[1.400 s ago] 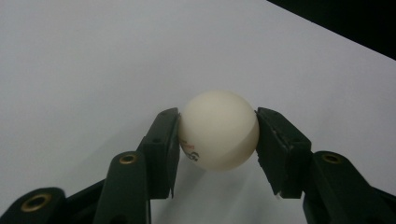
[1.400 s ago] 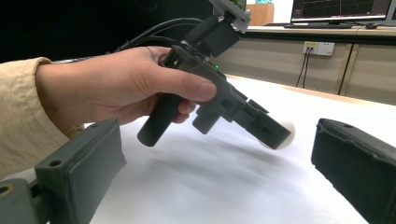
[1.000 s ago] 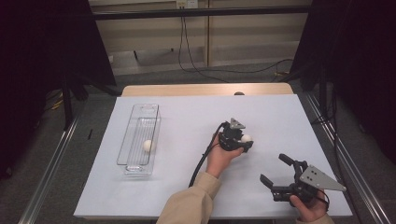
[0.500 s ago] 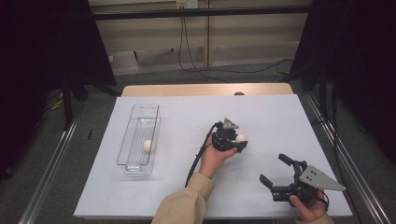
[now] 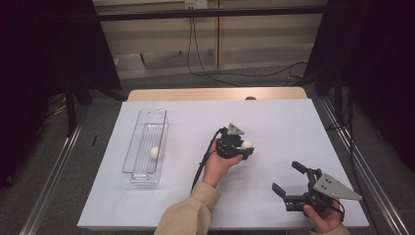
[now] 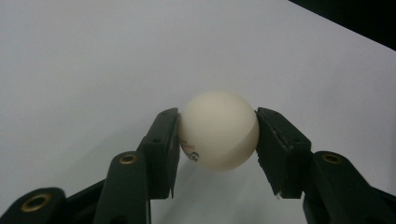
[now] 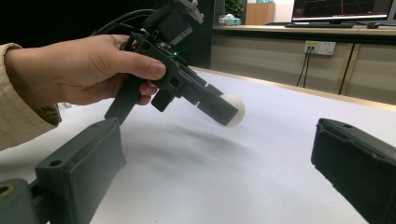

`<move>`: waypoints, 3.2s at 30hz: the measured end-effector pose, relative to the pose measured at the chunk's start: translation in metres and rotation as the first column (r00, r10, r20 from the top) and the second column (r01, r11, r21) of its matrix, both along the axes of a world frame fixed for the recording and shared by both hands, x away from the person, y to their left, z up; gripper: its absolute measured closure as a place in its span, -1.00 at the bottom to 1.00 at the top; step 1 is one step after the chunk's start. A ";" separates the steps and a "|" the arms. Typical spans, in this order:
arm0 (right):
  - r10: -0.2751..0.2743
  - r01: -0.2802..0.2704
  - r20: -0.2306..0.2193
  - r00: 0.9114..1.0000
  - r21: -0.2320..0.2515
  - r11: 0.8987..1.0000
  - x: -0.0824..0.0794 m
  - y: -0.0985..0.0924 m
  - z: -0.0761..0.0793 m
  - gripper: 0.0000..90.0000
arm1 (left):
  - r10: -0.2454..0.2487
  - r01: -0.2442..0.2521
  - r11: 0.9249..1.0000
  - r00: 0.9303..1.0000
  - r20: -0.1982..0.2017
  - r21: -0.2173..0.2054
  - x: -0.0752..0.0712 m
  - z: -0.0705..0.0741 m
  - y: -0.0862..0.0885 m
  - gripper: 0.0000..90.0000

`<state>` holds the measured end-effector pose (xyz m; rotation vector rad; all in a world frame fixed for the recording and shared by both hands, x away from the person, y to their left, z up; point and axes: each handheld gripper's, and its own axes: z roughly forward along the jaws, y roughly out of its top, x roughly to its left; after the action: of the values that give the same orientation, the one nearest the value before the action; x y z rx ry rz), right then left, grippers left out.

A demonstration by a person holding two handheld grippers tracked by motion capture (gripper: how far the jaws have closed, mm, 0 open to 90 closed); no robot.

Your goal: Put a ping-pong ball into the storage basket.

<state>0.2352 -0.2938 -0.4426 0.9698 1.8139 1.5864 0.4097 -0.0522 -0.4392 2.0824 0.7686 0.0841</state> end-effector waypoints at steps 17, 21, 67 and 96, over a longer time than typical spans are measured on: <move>0.002 -0.002 0.003 1.000 -0.003 1.000 0.000 0.000 0.000 -0.96 | 0.005 -0.005 1.000 1.000 0.000 0.012 0.000 0.004 0.015 0.13; 0.002 -0.002 0.003 1.000 -0.001 1.000 0.000 0.000 0.000 -0.96 | 0.011 -0.011 1.000 1.000 0.001 0.008 -0.001 0.005 0.019 0.13; 0.006 -0.006 0.004 1.000 -0.001 1.000 0.000 0.001 0.000 -0.96 | 0.076 -0.076 0.997 0.997 -0.018 0.017 0.001 0.008 0.061 0.13; 0.008 -0.008 0.002 1.000 -0.001 1.000 0.000 0.002 0.000 -0.96 | 0.133 -0.132 0.991 0.991 -0.023 0.032 0.004 0.017 0.087 0.13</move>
<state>0.2354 -0.2914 -0.4424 0.9612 1.8188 1.5909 0.4135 0.0347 -0.4223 2.0633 0.9258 0.1438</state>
